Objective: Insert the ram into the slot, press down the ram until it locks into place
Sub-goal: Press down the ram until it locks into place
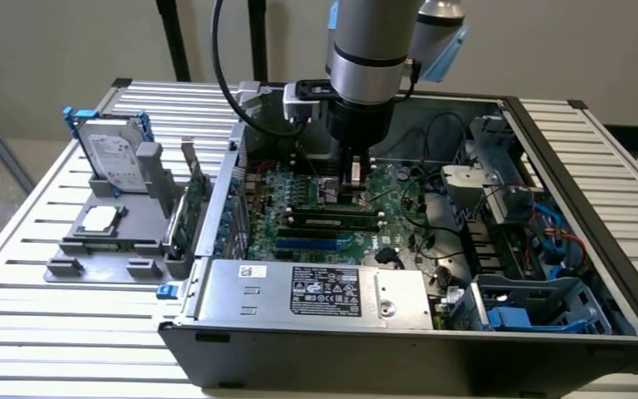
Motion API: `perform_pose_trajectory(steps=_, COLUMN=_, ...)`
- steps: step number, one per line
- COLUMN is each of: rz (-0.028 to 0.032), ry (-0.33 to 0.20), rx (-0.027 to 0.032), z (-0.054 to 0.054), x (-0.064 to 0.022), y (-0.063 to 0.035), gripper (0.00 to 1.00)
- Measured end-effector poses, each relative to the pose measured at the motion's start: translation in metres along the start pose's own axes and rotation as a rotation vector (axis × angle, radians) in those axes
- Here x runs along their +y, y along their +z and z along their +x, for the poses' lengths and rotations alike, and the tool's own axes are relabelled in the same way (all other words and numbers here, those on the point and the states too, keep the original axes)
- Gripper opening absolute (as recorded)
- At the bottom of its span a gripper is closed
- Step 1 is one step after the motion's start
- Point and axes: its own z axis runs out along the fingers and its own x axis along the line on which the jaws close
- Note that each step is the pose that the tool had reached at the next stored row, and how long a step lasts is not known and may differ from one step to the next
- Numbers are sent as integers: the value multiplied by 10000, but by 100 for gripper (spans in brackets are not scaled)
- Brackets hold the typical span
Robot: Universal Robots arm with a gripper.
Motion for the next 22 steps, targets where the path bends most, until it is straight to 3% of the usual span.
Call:
perform_pose_trajectory(steps=19, rz=-14, ry=0, rx=0, z=0, x=0, y=0, gripper=11)
perform_pose_trajectory(steps=22, rz=-14, ry=264, rx=-3, z=0, x=0, y=0, gripper=11)
